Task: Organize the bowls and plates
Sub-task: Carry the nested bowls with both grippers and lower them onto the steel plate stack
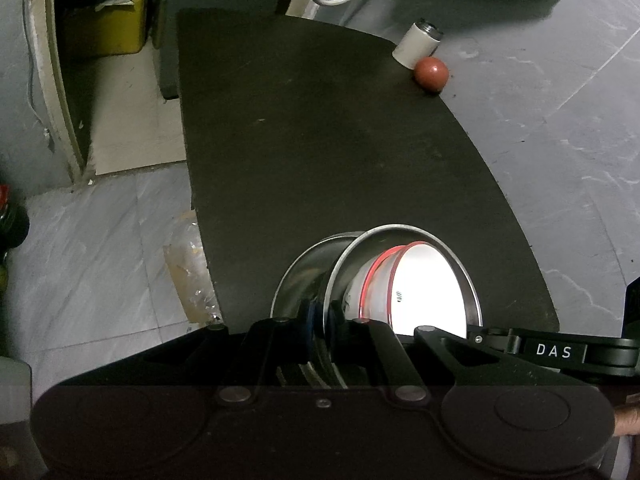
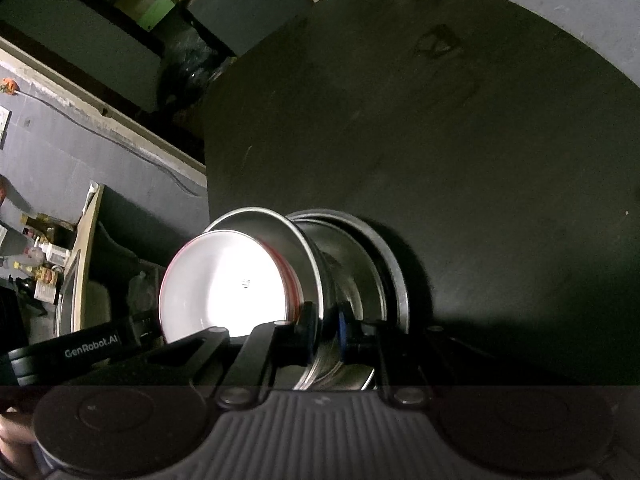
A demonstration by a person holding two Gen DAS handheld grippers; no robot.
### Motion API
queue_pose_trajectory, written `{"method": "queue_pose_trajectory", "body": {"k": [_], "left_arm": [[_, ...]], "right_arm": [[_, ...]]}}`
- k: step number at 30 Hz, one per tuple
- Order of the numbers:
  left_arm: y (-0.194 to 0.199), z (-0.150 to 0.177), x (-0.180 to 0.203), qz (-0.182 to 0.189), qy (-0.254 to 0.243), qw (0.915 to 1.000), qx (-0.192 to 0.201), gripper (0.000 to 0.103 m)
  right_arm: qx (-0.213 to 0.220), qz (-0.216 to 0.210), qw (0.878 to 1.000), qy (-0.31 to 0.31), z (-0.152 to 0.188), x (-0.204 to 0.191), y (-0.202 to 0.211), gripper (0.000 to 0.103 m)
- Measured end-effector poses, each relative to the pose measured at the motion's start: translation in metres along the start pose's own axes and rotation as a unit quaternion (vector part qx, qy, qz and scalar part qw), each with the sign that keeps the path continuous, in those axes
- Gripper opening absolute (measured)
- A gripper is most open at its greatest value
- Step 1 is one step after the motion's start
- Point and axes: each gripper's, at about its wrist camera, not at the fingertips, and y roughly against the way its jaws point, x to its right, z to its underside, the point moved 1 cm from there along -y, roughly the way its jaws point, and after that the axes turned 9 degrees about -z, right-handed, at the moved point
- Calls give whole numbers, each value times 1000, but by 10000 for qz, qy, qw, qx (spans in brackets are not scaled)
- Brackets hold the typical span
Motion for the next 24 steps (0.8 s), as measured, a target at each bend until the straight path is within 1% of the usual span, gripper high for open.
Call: {"method": "queue_pose_trajectory", "body": {"k": [24], "left_arm": [[-9, 3, -4, -48, 110, 9998, -164, 5]], "right_arm": [[-221, 7, 9997, 109, -10, -1, -5, 13]]}}
